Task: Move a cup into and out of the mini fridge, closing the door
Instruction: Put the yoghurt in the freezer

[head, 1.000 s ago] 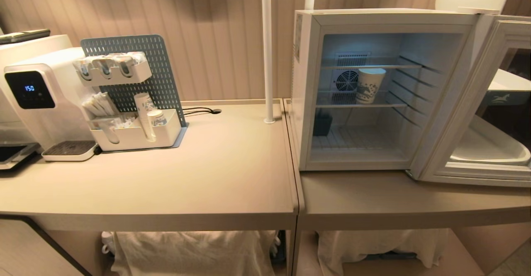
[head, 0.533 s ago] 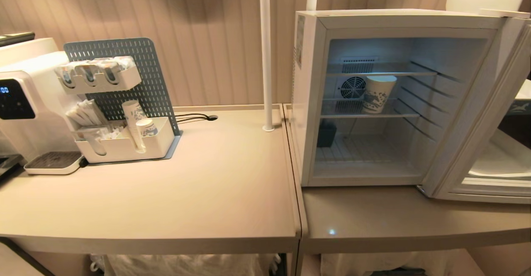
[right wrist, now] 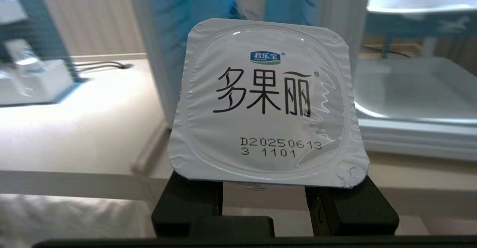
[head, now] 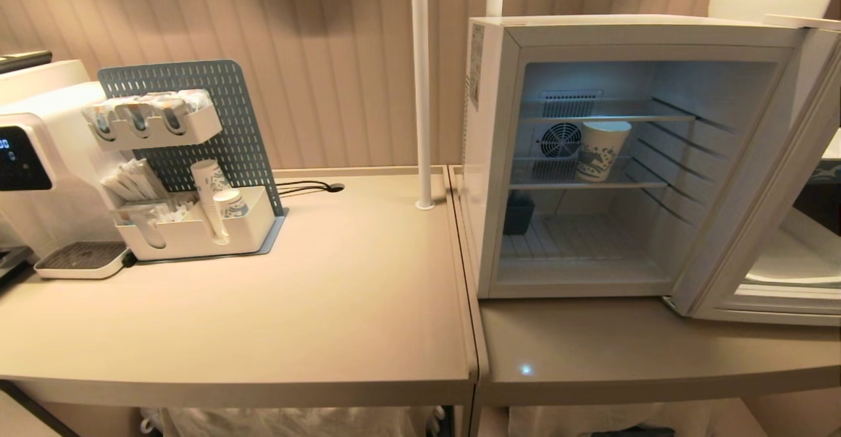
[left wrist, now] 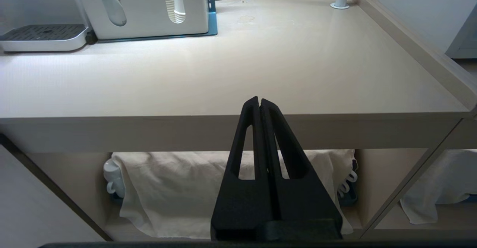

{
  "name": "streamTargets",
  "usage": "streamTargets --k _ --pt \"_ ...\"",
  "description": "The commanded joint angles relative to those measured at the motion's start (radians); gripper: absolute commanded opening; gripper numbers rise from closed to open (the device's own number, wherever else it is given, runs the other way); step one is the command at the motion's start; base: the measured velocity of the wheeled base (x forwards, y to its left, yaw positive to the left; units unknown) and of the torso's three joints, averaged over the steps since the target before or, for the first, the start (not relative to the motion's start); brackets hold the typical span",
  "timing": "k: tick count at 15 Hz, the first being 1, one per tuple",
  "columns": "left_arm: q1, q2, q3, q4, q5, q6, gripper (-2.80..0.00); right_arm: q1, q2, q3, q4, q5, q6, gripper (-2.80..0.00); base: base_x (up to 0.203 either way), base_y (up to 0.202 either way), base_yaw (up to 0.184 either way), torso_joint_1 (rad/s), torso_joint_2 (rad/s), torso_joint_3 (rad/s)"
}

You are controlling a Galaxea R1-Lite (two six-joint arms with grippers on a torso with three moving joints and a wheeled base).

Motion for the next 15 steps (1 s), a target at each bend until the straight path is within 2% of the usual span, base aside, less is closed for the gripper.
streamTargets --k 1,4,7,11,13,15 --pt "0.000 0.000 0.000 -0.001 -0.001 -0.002 -2.80 0.007 0.276 -0.184 0.062 0.045 0.015 -2.80 0.000 0.000 0.000 0.000 0.00 0.000" --pt "0.000 0.000 0.000 -0.001 0.001 -0.005 -2.80 0.026 0.762 -0.340 0.081 0.196 -0.024 -2.80 0.000 0.000 0.000 0.000 0.00 0.000" --pt "0.000 0.000 0.000 -0.001 0.001 -0.003 -2.80 0.078 1.203 -0.408 -0.120 0.258 -0.084 -2.80 0.000 0.000 0.000 0.000 0.00 0.000" --pt "0.000 0.000 0.000 -0.001 0.001 -0.005 -2.80 0.197 1.642 -0.557 -0.448 0.174 -0.124 -2.80 0.000 0.000 0.000 0.000 0.00 0.000" --pt "0.000 0.000 0.000 -0.001 0.001 -0.005 -2.80 0.268 1.782 -0.725 -0.529 0.088 -0.110 -2.80 0.000 0.000 0.000 0.000 0.00 0.000" --pt "0.000 0.000 0.000 -0.001 0.001 -0.006 -2.80 0.307 1.861 -0.823 -0.558 0.014 -0.081 -2.80 0.000 0.000 0.000 0.000 0.00 0.000"
